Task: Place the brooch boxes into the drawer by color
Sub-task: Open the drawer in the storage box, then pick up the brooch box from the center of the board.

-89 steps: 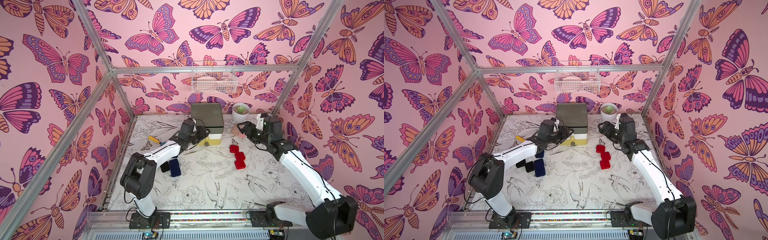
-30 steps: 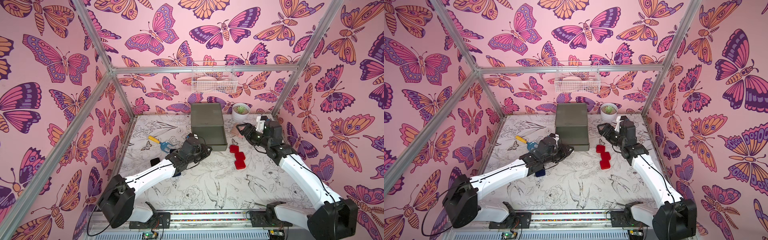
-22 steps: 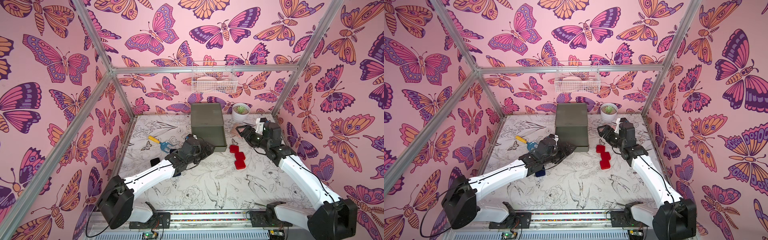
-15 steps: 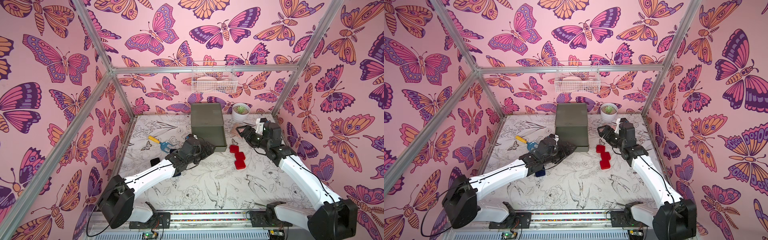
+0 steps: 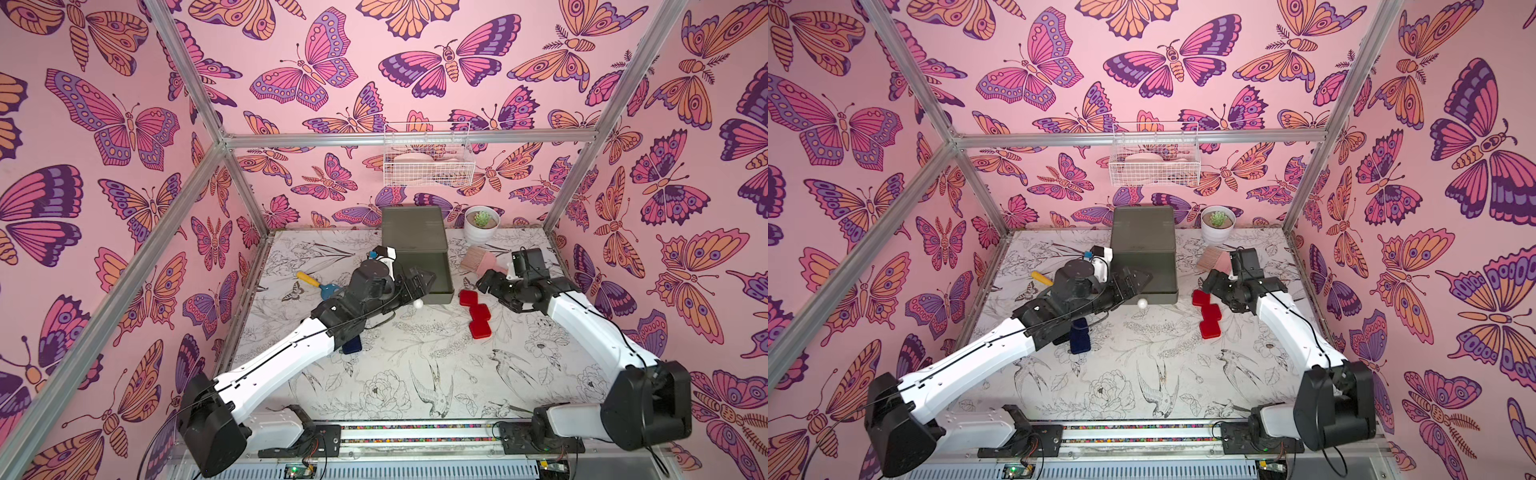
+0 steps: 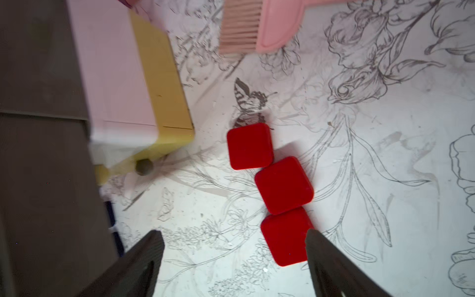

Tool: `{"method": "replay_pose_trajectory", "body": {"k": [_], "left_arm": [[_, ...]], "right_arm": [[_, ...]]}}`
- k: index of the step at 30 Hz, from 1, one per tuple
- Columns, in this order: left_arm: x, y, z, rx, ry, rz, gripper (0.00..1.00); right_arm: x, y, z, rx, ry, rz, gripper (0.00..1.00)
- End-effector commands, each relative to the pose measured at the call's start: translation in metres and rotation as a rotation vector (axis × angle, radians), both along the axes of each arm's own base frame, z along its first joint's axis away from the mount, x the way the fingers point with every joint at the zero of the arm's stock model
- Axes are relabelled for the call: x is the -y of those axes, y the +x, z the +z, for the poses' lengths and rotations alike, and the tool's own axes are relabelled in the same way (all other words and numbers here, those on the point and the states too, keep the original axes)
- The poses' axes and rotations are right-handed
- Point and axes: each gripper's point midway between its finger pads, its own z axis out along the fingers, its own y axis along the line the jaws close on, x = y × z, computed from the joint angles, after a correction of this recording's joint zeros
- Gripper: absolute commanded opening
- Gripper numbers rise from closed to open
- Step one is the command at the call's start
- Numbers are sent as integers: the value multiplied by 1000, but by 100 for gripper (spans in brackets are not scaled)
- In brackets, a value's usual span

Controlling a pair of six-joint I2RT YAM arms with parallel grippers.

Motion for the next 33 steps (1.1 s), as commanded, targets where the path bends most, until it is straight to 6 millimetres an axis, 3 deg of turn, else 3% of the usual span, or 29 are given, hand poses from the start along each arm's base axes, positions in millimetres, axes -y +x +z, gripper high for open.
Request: {"method": "replay_pose_trajectory", "body": {"k": [1,3,4,6,9,13,17,22,26,33], "left_arm": [[-9,7,29,128,45,32,100],[-15,22,45,192,67,60,100],[-15,38,41,176,79,74,100],[-26,65,44,135,42,92,100],[-50,102,46,106,21,99,100],[-95,130,26,72,120,162,100],[-139,135,-2,37,241,213,100],[-178,130,-24,6,307,277,100],[-191,125,-30,-5,312,288,100],[-196,122,-38,-23,305,277,100]], "right_arm": [[6,7,-4,-41,-108,81,92],[5,16,-10,-67,-141,114,91],[5,20,-23,-110,-160,129,91],[5,27,-31,-142,-186,147,90],[2,37,-39,-146,-193,160,89],[-9,47,-53,-170,-197,192,88],[-26,57,-63,-174,-219,240,88],[-34,63,-77,-211,-251,250,87],[-29,63,-87,-242,-292,241,86],[-29,60,-99,-271,-331,251,83]]}}
